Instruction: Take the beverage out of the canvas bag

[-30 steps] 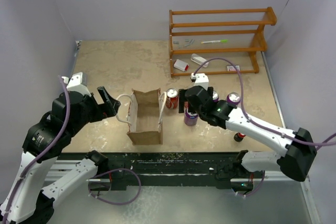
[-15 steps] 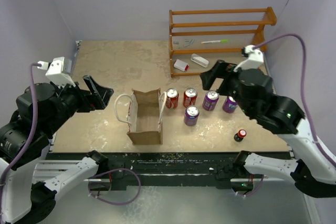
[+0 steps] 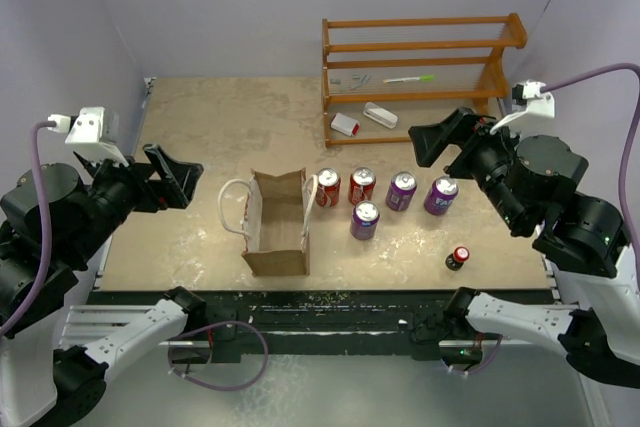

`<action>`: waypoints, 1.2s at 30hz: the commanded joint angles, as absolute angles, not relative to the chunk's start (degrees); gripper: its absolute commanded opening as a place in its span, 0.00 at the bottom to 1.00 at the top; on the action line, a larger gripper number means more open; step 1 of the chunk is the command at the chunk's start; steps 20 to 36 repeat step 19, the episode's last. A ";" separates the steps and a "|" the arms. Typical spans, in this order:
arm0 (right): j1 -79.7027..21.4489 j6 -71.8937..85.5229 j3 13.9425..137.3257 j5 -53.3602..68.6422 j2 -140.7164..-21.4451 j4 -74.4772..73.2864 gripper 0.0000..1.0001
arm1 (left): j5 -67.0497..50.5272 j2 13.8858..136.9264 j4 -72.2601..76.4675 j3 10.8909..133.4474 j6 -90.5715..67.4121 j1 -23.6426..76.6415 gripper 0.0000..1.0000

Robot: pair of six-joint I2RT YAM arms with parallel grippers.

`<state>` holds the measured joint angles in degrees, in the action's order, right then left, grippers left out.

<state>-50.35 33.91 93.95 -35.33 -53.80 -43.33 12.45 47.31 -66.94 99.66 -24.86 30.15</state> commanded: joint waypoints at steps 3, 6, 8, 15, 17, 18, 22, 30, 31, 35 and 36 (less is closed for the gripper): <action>-50.45 31.44 100.27 -39.97 -55.88 -44.52 1.00 | 11.39 49.00 -64.81 100.93 -22.05 30.45 0.99; -50.46 31.89 100.87 -41.21 -55.54 -44.56 1.00 | 11.54 49.29 -65.24 100.37 -21.95 30.42 0.99; -50.45 31.55 100.50 -41.23 -54.99 -44.25 1.00 | 11.89 49.00 -64.75 99.45 -22.11 30.41 0.99; -50.45 30.58 99.84 -41.70 -53.70 -42.90 1.00 | 13.11 48.39 -64.18 98.96 -21.71 30.42 0.99; -50.45 32.18 99.79 -42.75 -53.85 -44.50 1.00 | 13.71 48.04 -64.28 98.86 -21.78 30.48 0.99; -50.45 32.10 100.38 -43.59 -54.26 -44.33 1.00 | 13.79 47.94 -64.19 98.88 -21.84 30.45 0.99; -50.45 32.14 101.35 -44.75 -54.97 -44.00 1.00 | 13.80 47.89 -64.10 98.82 -21.96 30.42 0.99; -50.45 32.14 101.35 -44.75 -54.97 -44.00 1.00 | 13.80 47.89 -64.10 98.82 -21.96 30.42 0.99; -50.45 32.14 101.35 -44.75 -54.97 -44.00 1.00 | 13.80 47.89 -64.10 98.82 -21.96 30.42 0.99; -50.45 32.14 101.35 -44.75 -54.97 -44.00 1.00 | 13.80 47.89 -64.10 98.82 -21.96 30.42 0.99; -50.45 32.14 101.35 -44.75 -54.97 -44.00 1.00 | 13.80 47.89 -64.10 98.82 -21.96 30.42 0.99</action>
